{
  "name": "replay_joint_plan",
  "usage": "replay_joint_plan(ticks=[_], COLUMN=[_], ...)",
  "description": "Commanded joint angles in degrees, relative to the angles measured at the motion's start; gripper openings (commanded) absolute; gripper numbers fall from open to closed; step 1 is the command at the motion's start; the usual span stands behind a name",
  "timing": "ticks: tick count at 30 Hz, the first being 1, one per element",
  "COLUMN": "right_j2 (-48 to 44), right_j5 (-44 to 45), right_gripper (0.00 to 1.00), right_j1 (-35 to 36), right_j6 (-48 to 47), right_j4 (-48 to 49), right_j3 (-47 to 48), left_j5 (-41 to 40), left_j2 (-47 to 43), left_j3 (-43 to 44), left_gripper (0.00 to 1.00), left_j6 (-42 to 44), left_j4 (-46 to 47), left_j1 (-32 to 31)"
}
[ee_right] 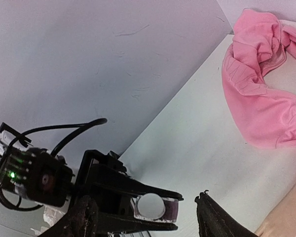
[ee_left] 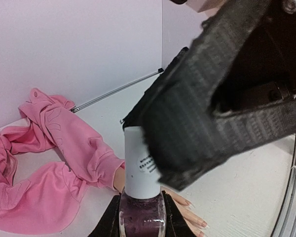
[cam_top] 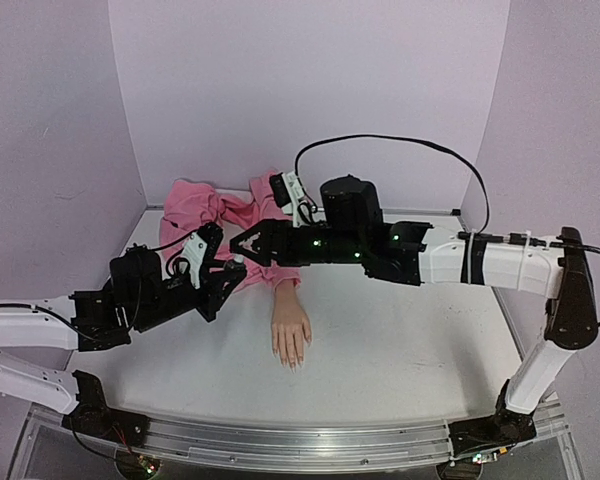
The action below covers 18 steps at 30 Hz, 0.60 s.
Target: Paint the nails
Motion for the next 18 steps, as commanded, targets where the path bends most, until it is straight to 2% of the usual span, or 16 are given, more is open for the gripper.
replay_joint_plan(ticks=[1, 3, 13, 15, 18], right_j2=[2.9, 4.0, 4.4, 3.8, 2.9], right_j5=[0.7, 0.2, -1.3, -5.1, -18.0], right_gripper=[0.65, 0.58, 0.07, 0.00, 0.00], right_j1=[0.4, 0.4, 0.4, 0.3, 0.1], right_j6=[3.2, 3.3, 0.8, -2.2, -9.5], right_j4=[3.6, 3.7, 4.2, 4.6, 6.5], right_j3=[4.3, 5.3, 4.8, 3.9, 2.7], left_j5=[-2.9, -2.7, 0.4, 4.7, 22.1], left_j2=[0.3, 0.5, -0.9, -1.1, -1.7], left_j3=[3.6, 3.7, 3.3, 3.6, 4.6], left_gripper=[0.00, 0.00, 0.00, 0.00, 0.00], left_j6=[0.9, 0.8, -1.9, -3.4, -6.8], left_j4=[2.0, 2.0, 1.9, 1.8, 1.8], left_j1=[-0.3, -0.4, -0.3, 0.0, 2.5])
